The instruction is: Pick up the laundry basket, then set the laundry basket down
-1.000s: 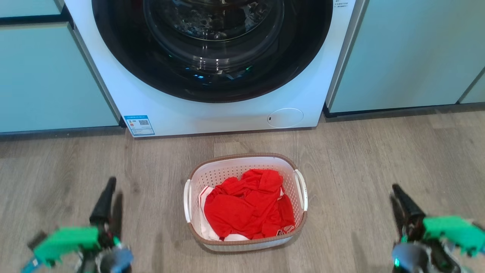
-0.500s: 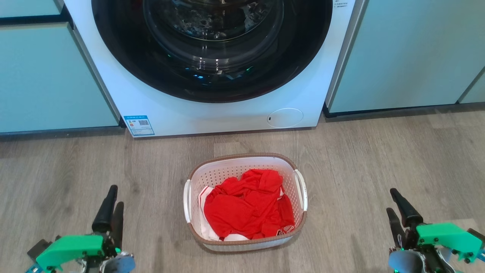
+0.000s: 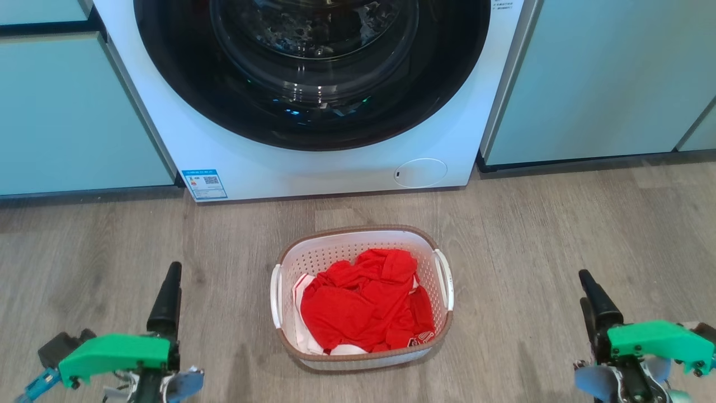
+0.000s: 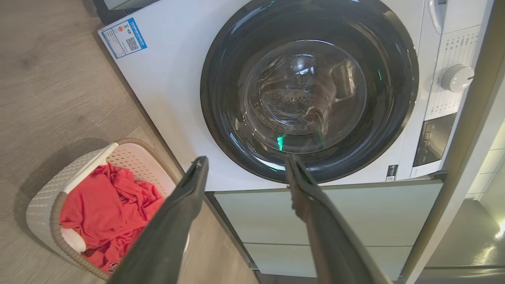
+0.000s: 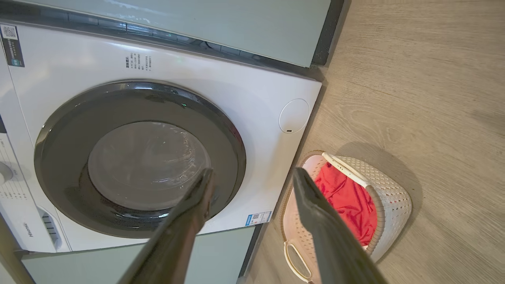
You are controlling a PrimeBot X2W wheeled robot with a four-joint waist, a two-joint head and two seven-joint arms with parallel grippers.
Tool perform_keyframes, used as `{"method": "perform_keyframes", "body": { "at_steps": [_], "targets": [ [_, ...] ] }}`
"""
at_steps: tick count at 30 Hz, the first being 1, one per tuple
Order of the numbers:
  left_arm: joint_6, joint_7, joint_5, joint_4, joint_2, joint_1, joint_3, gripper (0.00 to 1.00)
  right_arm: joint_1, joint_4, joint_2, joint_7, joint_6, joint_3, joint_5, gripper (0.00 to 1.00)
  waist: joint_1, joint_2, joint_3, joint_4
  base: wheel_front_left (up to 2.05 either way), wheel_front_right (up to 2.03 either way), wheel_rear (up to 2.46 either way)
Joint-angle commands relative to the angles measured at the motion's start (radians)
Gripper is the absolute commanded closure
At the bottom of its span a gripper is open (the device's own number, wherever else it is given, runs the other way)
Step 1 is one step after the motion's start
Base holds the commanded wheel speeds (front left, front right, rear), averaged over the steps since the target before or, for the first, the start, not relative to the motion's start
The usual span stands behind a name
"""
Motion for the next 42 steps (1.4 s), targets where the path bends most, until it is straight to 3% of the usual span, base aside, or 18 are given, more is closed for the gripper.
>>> {"method": "perform_keyframes", "body": {
  "at_steps": [1, 23, 42],
  "targets": [
    [0.007, -0.013, 0.038, -0.046, 0.012, -0.046, 0.000, 0.00, -0.049, -0.043, -0.008, -0.012, 0.000, 0.008, -0.037, 0.00, 0.0000, 0.0000, 0.001, 0.000, 0.00, 0.00, 0.00],
    [0.072, -0.078, 0.431, -0.105, 0.017, -0.032, -0.057, 0.00, -0.052, -0.113, -0.010, -0.077, -0.001, 0.102, -0.445, 0.00, 0.0000, 0.0000, 0.004, -0.001, 0.00, 0.00, 0.00],
    [0.141, -0.134, 0.683, -0.134, 0.043, -0.013, -0.119, 0.00, -0.050, -0.123, -0.012, -0.132, -0.001, 0.147, -0.681, 0.00, 0.0000, 0.0000, -0.001, 0.002, 0.00, 0.00, 0.00]
  ]
}}
